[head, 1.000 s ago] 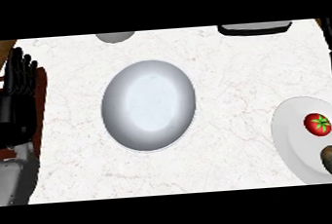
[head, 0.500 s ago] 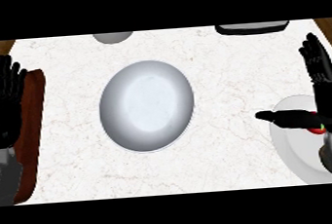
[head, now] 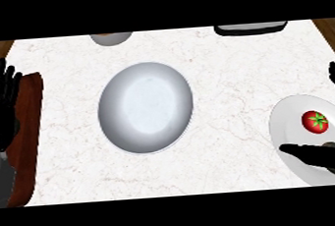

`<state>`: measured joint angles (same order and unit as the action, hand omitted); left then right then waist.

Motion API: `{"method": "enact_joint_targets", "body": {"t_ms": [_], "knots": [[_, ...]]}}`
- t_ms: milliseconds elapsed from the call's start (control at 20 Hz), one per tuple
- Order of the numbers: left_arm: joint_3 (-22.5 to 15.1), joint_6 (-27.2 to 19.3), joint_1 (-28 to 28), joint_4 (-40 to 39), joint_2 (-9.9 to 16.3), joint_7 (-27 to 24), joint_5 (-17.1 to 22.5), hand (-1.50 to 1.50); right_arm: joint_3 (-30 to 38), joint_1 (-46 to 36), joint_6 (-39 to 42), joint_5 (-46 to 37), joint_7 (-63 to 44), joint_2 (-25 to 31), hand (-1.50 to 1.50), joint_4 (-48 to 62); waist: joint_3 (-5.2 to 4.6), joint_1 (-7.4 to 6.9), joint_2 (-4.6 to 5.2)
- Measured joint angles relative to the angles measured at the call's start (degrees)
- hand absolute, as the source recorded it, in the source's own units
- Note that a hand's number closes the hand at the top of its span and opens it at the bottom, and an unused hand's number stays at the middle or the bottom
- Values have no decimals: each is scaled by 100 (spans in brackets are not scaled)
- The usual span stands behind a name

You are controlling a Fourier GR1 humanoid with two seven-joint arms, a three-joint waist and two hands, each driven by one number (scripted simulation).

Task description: Pick the tomato from the plate and place it in the bowl

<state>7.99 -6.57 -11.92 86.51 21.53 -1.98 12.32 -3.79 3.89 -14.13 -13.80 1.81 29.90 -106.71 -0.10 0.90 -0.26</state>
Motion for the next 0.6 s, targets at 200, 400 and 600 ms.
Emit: {"method": "enact_joint_targets", "body": {"t_ms": [200,400,600], "knots": [[55,56,40,-8,11,-31,32,0,425,147,552,-50,-1155,760,-150,-590,-7,14,-4],[30,100,-26,-59,23,-18,9,0,689,253,1527,198,-1998,1625,-150,-777,-11,15,9],[98,167,-58,-126,62,-3,54,0,839,420,2481,629,-2553,2236,-150,-943,-6,3,12]]}}
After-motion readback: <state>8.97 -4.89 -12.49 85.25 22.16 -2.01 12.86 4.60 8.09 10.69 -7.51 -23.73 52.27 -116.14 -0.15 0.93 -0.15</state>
